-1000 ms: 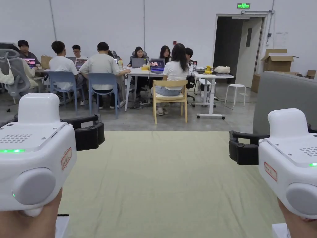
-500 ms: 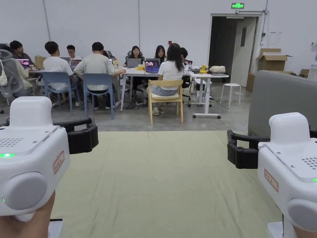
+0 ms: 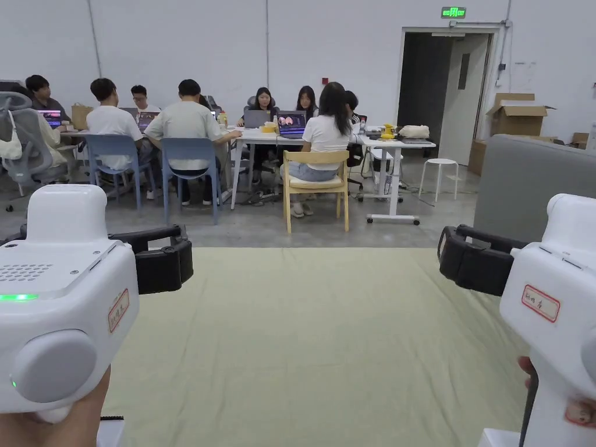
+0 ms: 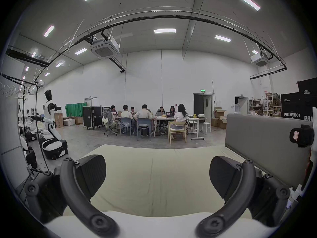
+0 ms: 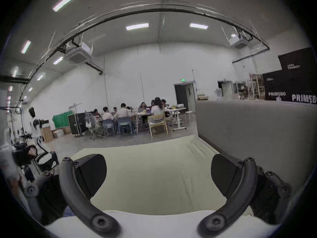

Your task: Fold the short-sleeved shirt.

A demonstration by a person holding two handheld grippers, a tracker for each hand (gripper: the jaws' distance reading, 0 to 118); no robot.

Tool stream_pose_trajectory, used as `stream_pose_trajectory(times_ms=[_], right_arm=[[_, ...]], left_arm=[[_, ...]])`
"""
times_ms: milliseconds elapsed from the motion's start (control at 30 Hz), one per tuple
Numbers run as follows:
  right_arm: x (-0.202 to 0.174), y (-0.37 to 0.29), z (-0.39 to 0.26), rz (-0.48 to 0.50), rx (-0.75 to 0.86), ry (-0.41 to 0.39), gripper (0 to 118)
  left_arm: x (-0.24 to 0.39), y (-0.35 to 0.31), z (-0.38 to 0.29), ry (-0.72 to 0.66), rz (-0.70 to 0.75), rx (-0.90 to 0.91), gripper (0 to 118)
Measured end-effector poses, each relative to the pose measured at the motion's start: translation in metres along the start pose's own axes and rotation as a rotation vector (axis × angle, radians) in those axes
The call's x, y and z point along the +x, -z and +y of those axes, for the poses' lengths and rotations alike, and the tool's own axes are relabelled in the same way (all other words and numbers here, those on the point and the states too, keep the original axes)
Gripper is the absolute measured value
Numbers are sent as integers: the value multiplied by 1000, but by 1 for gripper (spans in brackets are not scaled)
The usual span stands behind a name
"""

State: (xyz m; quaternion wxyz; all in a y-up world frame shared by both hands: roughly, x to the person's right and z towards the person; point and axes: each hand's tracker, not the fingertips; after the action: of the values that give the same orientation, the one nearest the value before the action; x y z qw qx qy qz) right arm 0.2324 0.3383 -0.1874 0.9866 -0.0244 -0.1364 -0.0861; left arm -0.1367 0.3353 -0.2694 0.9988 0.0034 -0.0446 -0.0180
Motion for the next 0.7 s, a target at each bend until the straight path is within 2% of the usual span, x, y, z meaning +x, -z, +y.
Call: stream_pose_trajectory(times_ms=[33,67,167,233,333,400,467,567,633,700], right_arm=[[-3,1,3,-51,-30,-24,118],[-5,2,4,-56,-47,-66,118],[-5,4,-5,13,20,-46,118],[-7,9,-5,-24,-16,-43,118],[0,13,-5,76,-105,36,118],[-1,17,-5,133,-139,25,118],[-6,16,-11,141,-90,-65,118],[-21,14,-20,14,-4,-232,118],[-25,16,-24,7,7,-280,118],[-24,17,-26,16,-5,-254,118]], left_arm=[[-1,0,0,-2,0,-1,118],[-1,0,-1,-3,0,-1,118],[-1,0,-2,-7,0,-2,118],[-1,0,-2,-9,-3,-5,118],[-1,0,-2,-4,-6,0,118],[0,0,-2,2,1,2,118],[0,0,-2,3,11,5,118],[-2,1,-3,0,11,1,118],[-1,1,-4,2,21,-4,118],[-2,2,-5,2,24,-7,118]])
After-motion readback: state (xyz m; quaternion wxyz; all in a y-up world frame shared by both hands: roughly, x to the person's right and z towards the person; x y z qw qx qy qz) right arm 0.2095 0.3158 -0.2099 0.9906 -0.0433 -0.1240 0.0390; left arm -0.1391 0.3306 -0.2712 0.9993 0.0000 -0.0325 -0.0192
